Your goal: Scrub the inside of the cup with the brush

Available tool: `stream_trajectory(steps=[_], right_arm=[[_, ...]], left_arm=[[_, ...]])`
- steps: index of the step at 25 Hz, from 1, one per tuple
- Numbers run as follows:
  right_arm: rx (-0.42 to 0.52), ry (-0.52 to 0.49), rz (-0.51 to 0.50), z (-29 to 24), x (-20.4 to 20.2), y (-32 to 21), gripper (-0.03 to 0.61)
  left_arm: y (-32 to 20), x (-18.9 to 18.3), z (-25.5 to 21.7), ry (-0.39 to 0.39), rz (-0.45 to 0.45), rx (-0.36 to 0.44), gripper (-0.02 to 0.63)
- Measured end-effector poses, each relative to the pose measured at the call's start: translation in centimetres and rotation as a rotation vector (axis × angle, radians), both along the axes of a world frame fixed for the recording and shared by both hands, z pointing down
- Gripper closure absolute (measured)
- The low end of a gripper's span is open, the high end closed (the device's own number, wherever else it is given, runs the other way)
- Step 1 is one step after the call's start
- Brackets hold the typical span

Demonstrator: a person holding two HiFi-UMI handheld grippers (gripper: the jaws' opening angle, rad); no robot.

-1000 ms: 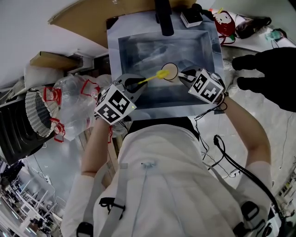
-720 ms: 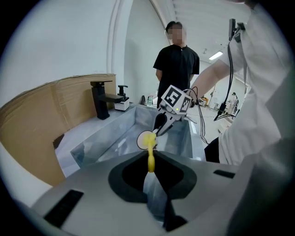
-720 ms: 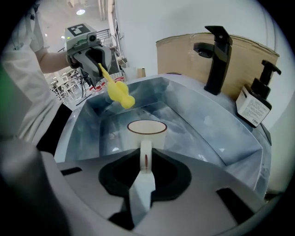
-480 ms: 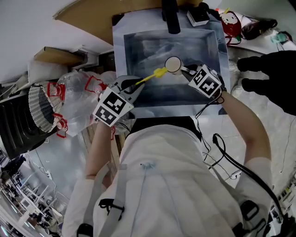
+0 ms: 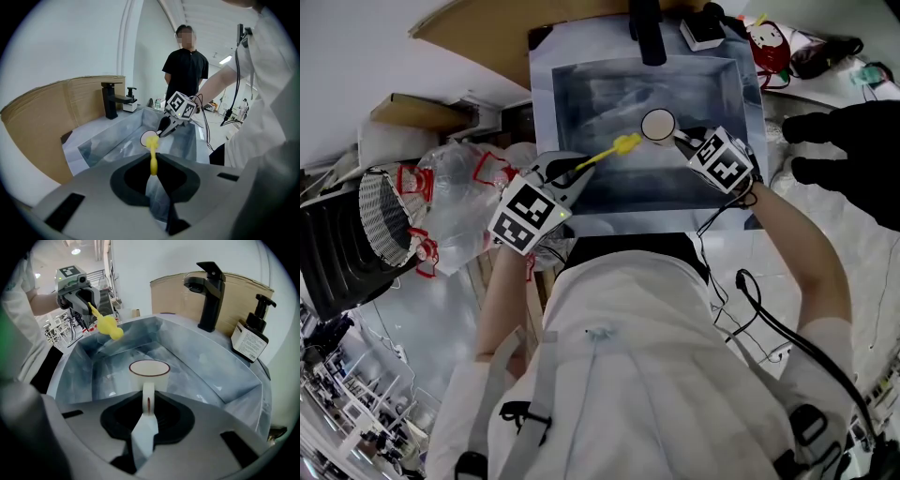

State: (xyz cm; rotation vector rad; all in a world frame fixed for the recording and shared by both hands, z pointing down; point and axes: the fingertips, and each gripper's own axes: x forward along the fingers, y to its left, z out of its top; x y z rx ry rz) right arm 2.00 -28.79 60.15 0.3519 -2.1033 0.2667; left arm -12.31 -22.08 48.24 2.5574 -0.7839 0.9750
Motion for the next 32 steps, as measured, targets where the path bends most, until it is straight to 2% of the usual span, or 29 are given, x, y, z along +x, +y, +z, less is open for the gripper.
stream_trajectory(steps=[4, 6, 13, 17, 23, 28, 32], right_arm=[[0.045, 0.062, -0.052, 0.6, 0.8, 0.6, 0.511], [0.055, 0.090, -0.063, 1.1, 1.2, 1.0, 0.512], [0.022, 0.149, -0.024, 2.1, 2.3, 1.2, 0.511], [-0.008, 0.227, -0.041, 3.8, 3.4, 1.6, 0.511], [0.017, 0.305, -0.079, 4.6, 4.1, 1.5, 0.510], [0.010, 0.290, -0.062, 3.7, 4.1, 1.7, 0.508], [0.118, 0.334, -0.091, 2.3, 4.8, 1.3, 0.491]], left_arm=[[0.2, 0.1, 0.3, -0.036, 0.017, 0.011, 0.575], [0.2, 0.4, 0.3, -0.031, 0.022, 0.012, 0.575], [0.4, 0.7, 0.3, -0.030, 0.029, 0.007, 0.575], [0.7, 0.9, 0.5, -0.031, 0.032, 0.002, 0.575], [0.8, 1.3, 0.4, -0.030, 0.042, -0.001, 0.575], [0.8, 1.8, 0.4, -0.018, 0.047, 0.005, 0.575], [0.7, 2.2, 0.5, -0.001, 0.046, 0.001, 0.575]])
